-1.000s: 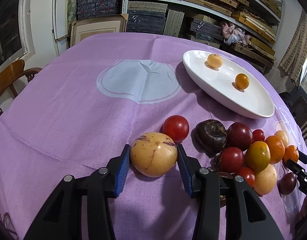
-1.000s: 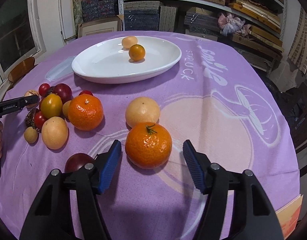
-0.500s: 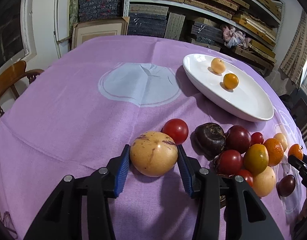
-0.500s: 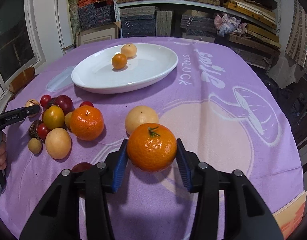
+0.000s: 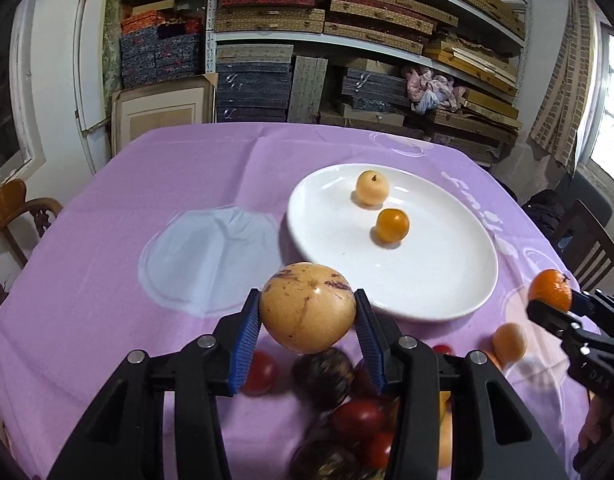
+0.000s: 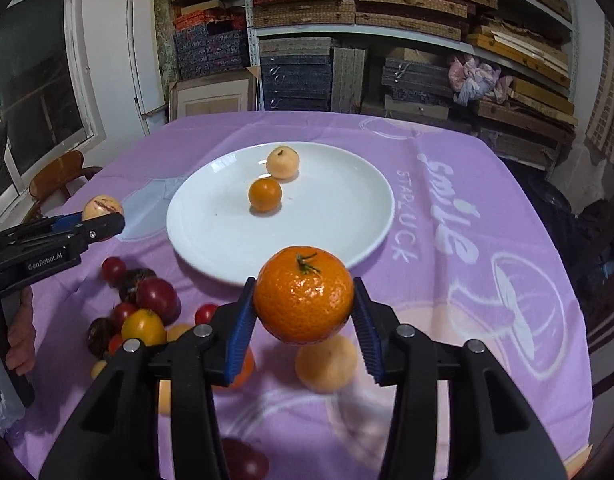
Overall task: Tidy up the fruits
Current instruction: 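Lower both held fruits onto the white plate and open both grippers, then grasp a red tomato with the left gripper while the right gripper grasps a pale grapefruit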
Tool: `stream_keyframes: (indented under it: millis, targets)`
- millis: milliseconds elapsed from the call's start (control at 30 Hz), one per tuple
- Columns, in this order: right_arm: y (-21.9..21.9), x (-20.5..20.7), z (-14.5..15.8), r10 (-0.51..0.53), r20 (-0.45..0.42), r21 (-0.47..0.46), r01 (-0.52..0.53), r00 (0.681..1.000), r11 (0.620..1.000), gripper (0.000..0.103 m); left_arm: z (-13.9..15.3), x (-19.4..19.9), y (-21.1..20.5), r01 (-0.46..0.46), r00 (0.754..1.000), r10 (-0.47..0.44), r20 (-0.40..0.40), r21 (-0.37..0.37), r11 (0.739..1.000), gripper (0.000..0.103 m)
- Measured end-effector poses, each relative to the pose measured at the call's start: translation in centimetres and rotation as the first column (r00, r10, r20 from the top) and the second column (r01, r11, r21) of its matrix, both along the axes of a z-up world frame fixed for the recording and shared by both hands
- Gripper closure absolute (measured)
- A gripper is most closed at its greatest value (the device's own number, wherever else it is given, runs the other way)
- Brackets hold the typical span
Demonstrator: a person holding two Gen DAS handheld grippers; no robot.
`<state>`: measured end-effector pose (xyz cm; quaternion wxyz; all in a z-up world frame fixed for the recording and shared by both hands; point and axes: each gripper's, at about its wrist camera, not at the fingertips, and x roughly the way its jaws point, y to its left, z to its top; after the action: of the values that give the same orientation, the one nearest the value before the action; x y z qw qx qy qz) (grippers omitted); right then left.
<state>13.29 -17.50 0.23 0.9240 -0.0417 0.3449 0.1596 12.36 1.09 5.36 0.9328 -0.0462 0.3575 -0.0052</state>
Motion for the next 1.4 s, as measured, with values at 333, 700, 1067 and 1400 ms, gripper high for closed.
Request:
stream_keyframes:
  millis: [333, 700, 1067, 1400]
  targets:
    - [4.3, 9.0, -2.9, -0.003, -0.123, -0.083, -0.007, 0.992, 0.997, 0.057, -3.0, 7.7, -2.9, 0.021, 0.995, -0.017, -0.103, 0.040, 0.999, 0.055]
    - [-2.6, 1.2, 0.4, -0.115, 0.067, 0.011, 0.114, 0.991, 0.993, 0.004, -0.2, 2.2, 2.1, -0.074, 0.997, 0.074, 0.002, 0.061, 0.995, 0.007]
    - [-7.6, -4.3, -3.7, -0.191, 0.031, 0.055, 0.189, 0.981, 0.980, 0.004, -4.4, -4.0, 6.7, -0.164, 0.985, 0.168, -0.032, 0.099, 0.981, 0.005]
    - [-8.6, -3.9, -3.7, -0.200, 0.000, 0.131, 0.198, 0.980, 0.971, 0.004, -6.0, -2.5, 4.2, -0.039, 0.996, 0.050, -0.080, 0.135, 0.990, 0.005]
